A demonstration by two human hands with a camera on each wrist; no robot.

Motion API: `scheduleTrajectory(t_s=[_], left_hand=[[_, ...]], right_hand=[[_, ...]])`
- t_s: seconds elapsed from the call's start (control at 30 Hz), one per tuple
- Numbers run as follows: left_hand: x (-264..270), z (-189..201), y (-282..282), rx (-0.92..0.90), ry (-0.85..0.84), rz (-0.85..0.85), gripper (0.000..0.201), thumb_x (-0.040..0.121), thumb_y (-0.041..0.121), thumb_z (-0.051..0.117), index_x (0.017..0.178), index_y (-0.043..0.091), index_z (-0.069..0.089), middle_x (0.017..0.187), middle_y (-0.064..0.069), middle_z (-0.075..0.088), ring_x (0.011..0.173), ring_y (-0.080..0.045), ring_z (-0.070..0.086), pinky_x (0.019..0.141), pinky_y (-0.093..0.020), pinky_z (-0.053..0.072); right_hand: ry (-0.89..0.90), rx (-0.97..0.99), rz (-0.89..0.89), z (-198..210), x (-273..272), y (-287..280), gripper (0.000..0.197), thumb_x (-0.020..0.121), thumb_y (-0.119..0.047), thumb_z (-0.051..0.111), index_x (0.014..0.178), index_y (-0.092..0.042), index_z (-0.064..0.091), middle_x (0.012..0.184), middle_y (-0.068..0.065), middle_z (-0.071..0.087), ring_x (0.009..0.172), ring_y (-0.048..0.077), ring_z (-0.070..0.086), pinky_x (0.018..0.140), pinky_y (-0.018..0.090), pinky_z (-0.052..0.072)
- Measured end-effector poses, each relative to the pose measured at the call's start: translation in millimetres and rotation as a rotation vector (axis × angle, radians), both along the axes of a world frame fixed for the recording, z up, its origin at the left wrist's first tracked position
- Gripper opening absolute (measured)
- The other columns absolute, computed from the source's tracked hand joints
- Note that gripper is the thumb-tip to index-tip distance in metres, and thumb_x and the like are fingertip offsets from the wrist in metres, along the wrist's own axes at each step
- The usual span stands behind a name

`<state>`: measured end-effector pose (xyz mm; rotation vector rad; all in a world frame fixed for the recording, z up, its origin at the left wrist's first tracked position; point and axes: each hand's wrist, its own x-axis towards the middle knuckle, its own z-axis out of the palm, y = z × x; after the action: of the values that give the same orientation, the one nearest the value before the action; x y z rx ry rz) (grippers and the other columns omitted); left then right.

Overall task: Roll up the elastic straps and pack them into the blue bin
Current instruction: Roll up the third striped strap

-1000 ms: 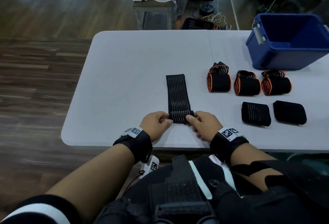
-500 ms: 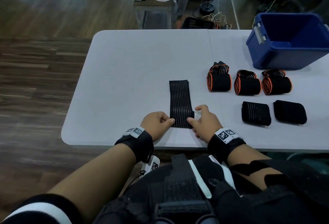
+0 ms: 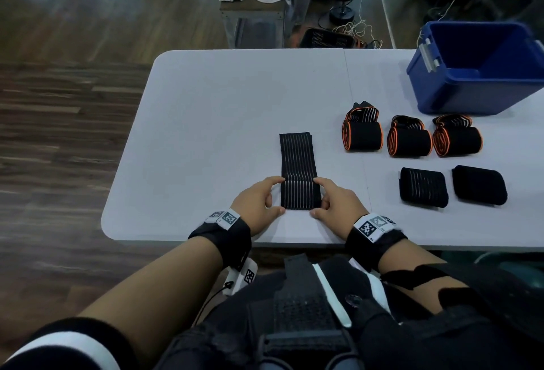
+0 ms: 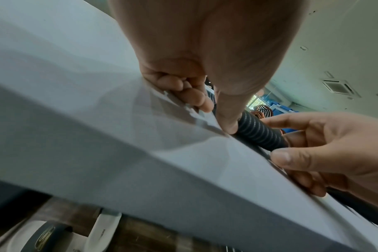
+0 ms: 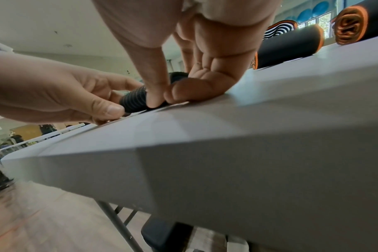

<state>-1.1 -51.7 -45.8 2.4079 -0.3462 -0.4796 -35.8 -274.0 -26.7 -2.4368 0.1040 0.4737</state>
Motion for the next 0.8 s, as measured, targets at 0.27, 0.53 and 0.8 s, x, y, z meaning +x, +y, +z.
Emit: scheduleTrajectory(t_s=[0.27, 0.53, 0.8], left_hand=[[1.6, -0.7, -2.3, -0.004, 0.041, 0.039, 0.033, 0.089, 0.039, 0.068, 0.121, 0.033, 0.063, 0.075, 0.007, 0.053, 0.069, -0.012, 0.054, 0.071, -0.038, 0.049], [1.4, 5.7, -5.3, -0.016, 0.088, 0.075, 0.023, 0.097, 0.041, 0.057, 0.087, 0.023, 0.067, 0.079, -0.002, 0.066, 0.077, -0.018, 0.062, 0.073, -0.033, 0.049], [-3.8, 8.3, -7.0, -0.088, 0.079, 0.198, 0.015, 0.094, 0.041, 0.061, 0.098, 0.027, 0.058, 0.077, 0.002, 0.065, 0.073, -0.016, 0.062, 0.069, -0.032, 0.049]], right_hand=[[0.043, 0.207, -0.203, 0.3, 1.9, -2.1, 0.019, 0.098, -0.034, 0.056, 0.105, -0.02, 0.066, 0.081, -0.001, 0.068, 0.063, 0.02, 0.065, 0.067, 0.041, 0.061], [0.061, 0.127, -0.251, 7.9, 4.9, 3.5, 0.055, 0.098, -0.055, 0.047, 0.074, -0.007, 0.06, 0.067, 0.013, 0.07, 0.057, 0.029, 0.069, 0.065, 0.05, 0.06], [0.062, 0.16, -0.39, 10.4, 3.0, 9.0, 0.042, 0.094, -0.058, 0.051, 0.089, -0.017, 0.052, 0.083, 0.009, 0.07, 0.063, 0.026, 0.068, 0.064, 0.047, 0.061]])
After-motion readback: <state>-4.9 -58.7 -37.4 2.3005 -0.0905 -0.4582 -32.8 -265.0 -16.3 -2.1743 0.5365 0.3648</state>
